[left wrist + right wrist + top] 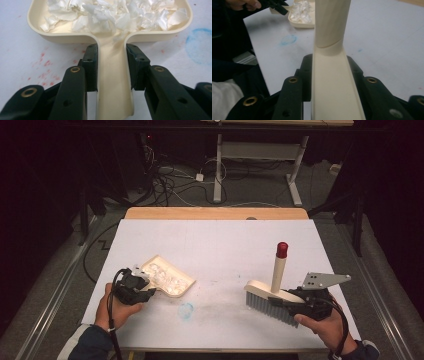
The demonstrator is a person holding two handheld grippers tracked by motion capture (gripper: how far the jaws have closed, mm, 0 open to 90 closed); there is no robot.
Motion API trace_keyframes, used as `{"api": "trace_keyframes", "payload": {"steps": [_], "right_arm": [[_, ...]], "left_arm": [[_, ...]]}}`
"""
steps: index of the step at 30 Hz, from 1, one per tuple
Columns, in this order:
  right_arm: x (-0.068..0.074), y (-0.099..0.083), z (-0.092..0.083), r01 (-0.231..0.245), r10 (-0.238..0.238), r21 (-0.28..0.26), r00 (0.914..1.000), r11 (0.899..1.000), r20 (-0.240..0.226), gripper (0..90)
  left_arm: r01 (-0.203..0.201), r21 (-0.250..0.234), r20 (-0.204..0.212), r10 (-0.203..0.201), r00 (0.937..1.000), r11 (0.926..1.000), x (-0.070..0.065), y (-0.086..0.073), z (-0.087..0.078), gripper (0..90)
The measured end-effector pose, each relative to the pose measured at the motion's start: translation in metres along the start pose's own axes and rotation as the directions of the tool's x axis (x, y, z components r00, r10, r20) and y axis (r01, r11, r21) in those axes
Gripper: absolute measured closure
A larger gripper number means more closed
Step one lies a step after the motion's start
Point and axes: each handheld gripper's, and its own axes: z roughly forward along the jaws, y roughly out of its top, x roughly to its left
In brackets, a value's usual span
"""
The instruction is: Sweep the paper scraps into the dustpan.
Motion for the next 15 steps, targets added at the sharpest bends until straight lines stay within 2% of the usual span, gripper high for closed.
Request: {"api": "trace_keyframes", "payload": {"steps": [5, 12, 15], "right_arm": [[-0.002, -0.006, -0.004, -0.023, 0.023, 0.024, 0.9997, 0.999, -0.002, 67.2], [-0.011, -0.014, -0.007, -0.081, 0.08, 0.074, 0.9967, 0.994, 0.016, 67.2], [-0.015, -0.015, -0.003, -0.087, 0.082, 0.103, 0.9954, 0.991, 0.05, 67.2]], "left_arm": [[0.033, -0.005, -0.009, -0.033, 0.9994, 0.9994, 0.007, -0.004, -0.001, 63.5], [0.067, -0.006, -0.072, -0.067, 0.9951, 0.9978, 0.019, -0.007, 0.001, 63.5], [0.115, -0.021, -0.069, -0.117, 0.9908, 0.9931, 0.027, -0.009, 0.002, 63.5]]}}
